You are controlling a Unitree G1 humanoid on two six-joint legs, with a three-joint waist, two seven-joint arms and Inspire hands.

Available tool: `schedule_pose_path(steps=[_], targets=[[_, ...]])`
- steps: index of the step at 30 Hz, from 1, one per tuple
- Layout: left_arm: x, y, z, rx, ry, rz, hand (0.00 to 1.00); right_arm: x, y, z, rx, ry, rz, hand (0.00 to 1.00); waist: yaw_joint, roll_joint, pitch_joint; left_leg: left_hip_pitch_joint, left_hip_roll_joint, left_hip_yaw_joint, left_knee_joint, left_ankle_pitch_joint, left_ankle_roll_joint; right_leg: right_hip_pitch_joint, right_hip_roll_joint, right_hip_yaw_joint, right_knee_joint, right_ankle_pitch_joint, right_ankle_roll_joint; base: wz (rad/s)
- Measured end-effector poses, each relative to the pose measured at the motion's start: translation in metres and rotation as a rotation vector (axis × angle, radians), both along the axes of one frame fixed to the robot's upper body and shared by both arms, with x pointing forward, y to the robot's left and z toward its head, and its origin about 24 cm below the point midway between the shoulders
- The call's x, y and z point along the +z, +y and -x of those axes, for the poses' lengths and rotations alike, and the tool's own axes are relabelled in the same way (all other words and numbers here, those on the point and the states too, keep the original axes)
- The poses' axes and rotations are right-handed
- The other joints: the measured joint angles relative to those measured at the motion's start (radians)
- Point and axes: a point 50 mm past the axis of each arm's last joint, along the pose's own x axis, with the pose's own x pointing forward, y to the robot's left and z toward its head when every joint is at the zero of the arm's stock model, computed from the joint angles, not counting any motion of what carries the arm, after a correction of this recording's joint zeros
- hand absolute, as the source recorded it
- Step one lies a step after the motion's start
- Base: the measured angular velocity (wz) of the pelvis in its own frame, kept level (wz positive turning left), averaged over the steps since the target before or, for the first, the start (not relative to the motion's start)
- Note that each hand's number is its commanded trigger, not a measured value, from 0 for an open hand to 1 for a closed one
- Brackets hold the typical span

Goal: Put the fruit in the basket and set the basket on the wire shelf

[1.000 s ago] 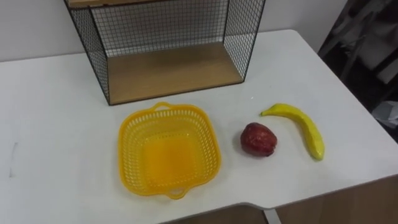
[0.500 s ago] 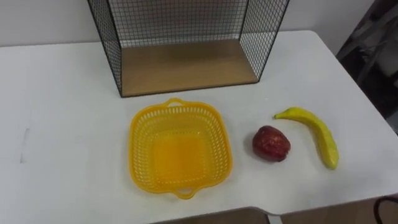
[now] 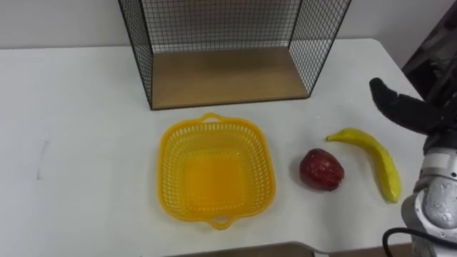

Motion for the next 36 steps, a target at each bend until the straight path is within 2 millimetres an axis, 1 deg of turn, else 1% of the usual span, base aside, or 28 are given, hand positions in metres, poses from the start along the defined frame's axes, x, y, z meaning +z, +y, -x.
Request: schedule_pose_path(steps=[3, 6, 10, 12, 13, 14, 17, 19, 21, 23, 27, 31, 32, 36], targets=[[0.0, -0.001, -0.001, -0.015, 0.013, 0.014, 0.0, -0.016, 0.009, -0.002, 0.08, 0.101, 0.007, 0.0, -0.002, 0.002, 0.0008, 0.009, -0.001, -0.019, 0.0, 0.0, 0.0, 0.016, -0.002, -0.011, -0.003, 0.0, 0.0, 0.1], [0.0, -0.002, -0.005, -0.029, 0.006, 0.018, 0.0, -0.026, 0.016, -0.003, 0.141, 0.165, 0.041, 0.0, -0.003, 0.002, 0.0007, 0.01, -0.002, -0.026, 0.0, 0.0, 0.0, 0.022, -0.003, -0.021, -0.003, 0.0, 0.0, 0.11], [0.001, -0.003, -0.006, -0.031, 0.0, 0.019, 0.0, -0.03, 0.024, -0.003, 0.206, 0.196, 0.043, 0.0, 0.002, 0.002, -0.0001, 0.009, -0.002, -0.029, 0.002, 0.0, 0.0, 0.025, -0.003, -0.023, -0.003, 0.0, 0.0, 0.03], [0.001, -0.003, -0.007, -0.032, -0.002, 0.018, 0.0, -0.034, 0.028, -0.003, 0.233, 0.211, 0.043, 0.0, 0.002, -0.001, -0.0032, 0.009, -0.002, -0.034, 0.003, 0.0, 0.0, 0.027, -0.003, -0.026, -0.002, 0.0, 0.0, 0.05], [0.001, -0.003, -0.007, -0.032, -0.002, 0.018, 0.0, -0.037, 0.029, -0.003, 0.242, 0.227, 0.042, 0.0, 0.003, -0.003, -0.007, 0.009, -0.002, -0.039, 0.004, 0.0, 0.0, 0.027, -0.004, -0.029, -0.002, 0.0, 0.0, 0.07], [0.001, -0.003, -0.007, -0.032, -0.002, 0.018, 0.0, -0.04, 0.029, -0.003, 0.246, 0.242, 0.04, 0.0, 0.004, -0.005, -0.0092, 0.009, -0.002, -0.041, 0.004, 0.0, 0.0, 0.028, -0.004, -0.031, -0.002, 0.0, 0.0, 0.07], [0.001, -0.003, -0.005, -0.031, 0.001, 0.018, 0.0, -0.042, 0.03, -0.002, 0.258, 0.253, 0.064, 0.0, 0.006, -0.003, -0.0105, 0.01, -0.002, -0.042, 0.006, 0.0, 0.0, 0.03, -0.004, -0.032, -0.002, 0.0, -0.001, 0.01], [0.0, -0.003, -0.005, -0.031, 0.003, 0.019, 0.0, -0.044, 0.03, -0.002, 0.262, 0.267, 0.071, 0.0, 0.007, -0.001, -0.0103, 0.01, -0.002, -0.042, 0.006, 0.0, 0.0, 0.035, -0.004, -0.033, -0.003, 0.0, -0.001, 0.02], [0.0, -0.003, -0.004, -0.03, 0.006, 0.019, 0.0, -0.054, 0.028, 0.001, 0.258, 0.314, 0.081, 0.0, 0.009, -0.002, -0.0105, 0.015, -0.002, -0.043, 0.005, 0.0, 0.0, 0.042, -0.004, -0.037, -0.006, 0.0, -0.001, 0.05], [0.0, -0.003, -0.004, -0.03, 0.007, 0.019, 0.0, -0.06, 0.027, 0.004, 0.258, 0.345, 0.099, 0.0, 0.01, -0.001, -0.0097, 0.014, -0.002, -0.043, 0.005, 0.0, 0.0, 0.042, -0.004, -0.037, -0.007, 0.0, -0.001, 0.0], [0.0, -0.003, -0.001, -0.026, 0.018, 0.02, 0.0, -0.076, 0.022, 0.016, 0.241, 0.42, 0.092, 0.0, 0.011, 0.002, -0.0086, 0.013, -0.002, -0.043, 0.004, 0.0, 0.0, 0.045, -0.003, -0.037, -0.016, 0.002, -0.001, 0.0], [-0.001, -0.002, 0.003, -0.02, 0.033, 0.02, 0.0, -0.081, 0.022, 0.021, 0.236, 0.44, 0.086, 0.0, 0.009, 0.002, -0.0084, 0.012, -0.002, -0.043, 0.004, 0.0, 0.0, 0.045, -0.003, -0.037, -0.018, 0.002, -0.001, 0.0], [-0.001, -0.002, 0.003, -0.02, 0.033, 0.02, 0.0, -0.084, 0.021, 0.024, 0.234, 0.454, 0.092, 0.0, 0.011, 0.001, -0.0078, 0.011, -0.002, -0.043, 0.003, 0.0, 0.0, 0.045, -0.003, -0.038, -0.018, 0.002, -0.001, 0.0], [-0.001, -0.002, 0.001, -0.021, 0.029, 0.019, 0.0, -0.086, 0.023, 0.026, 0.236, 0.464, 0.103, 0.0, 0.009, -0.001, -0.0039, 0.011, -0.002, -0.042, 0.002, 0.0, 0.0, 0.043, -0.003, -0.036, -0.019, 0.002, -0.001, 0.0]])
